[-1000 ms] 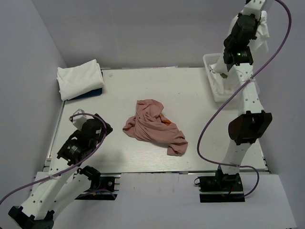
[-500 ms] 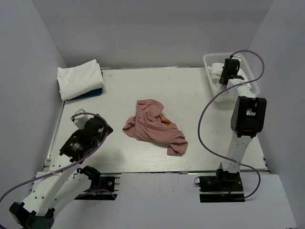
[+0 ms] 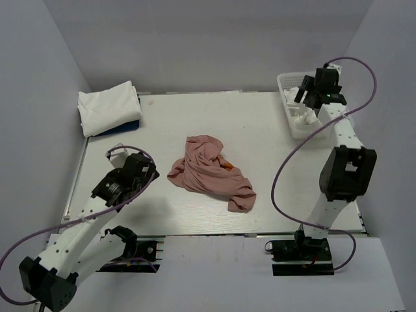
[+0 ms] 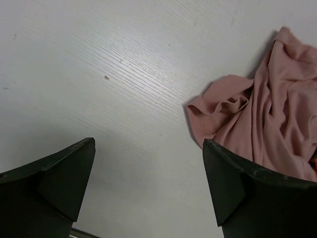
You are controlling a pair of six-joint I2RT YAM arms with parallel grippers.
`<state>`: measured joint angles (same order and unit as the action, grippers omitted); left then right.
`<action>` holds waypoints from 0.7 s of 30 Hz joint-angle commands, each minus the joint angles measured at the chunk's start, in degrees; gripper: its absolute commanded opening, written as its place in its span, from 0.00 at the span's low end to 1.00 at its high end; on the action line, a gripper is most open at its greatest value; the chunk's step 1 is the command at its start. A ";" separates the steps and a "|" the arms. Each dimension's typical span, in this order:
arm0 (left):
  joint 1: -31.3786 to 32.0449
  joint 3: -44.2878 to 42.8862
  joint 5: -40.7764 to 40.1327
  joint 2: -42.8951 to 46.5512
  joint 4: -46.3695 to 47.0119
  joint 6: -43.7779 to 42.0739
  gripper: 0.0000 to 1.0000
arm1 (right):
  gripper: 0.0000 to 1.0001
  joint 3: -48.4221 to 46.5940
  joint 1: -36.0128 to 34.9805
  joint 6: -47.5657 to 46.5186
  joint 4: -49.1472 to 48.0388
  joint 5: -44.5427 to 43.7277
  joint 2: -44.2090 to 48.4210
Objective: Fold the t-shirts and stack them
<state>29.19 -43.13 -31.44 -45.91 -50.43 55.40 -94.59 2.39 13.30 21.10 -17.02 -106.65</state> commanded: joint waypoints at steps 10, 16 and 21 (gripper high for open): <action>-0.98 3.14 20.28 -19.38 28.98 -23.39 0.99 | 0.90 10.02 -24.62 -7.94 0.70 22.20 8.31; -0.98 3.94 22.21 -25.88 34.43 -27.27 0.99 | 0.90 12.41 -32.44 -3.73 -1.94 28.87 1.72; -0.98 2.10 22.13 -36.24 36.81 -27.80 0.99 | 0.90 13.11 -34.82 -1.88 -3.70 30.02 -2.77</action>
<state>28.56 -39.81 -10.33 -78.39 -17.04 29.45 -80.75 -31.92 9.52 20.93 10.02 -109.67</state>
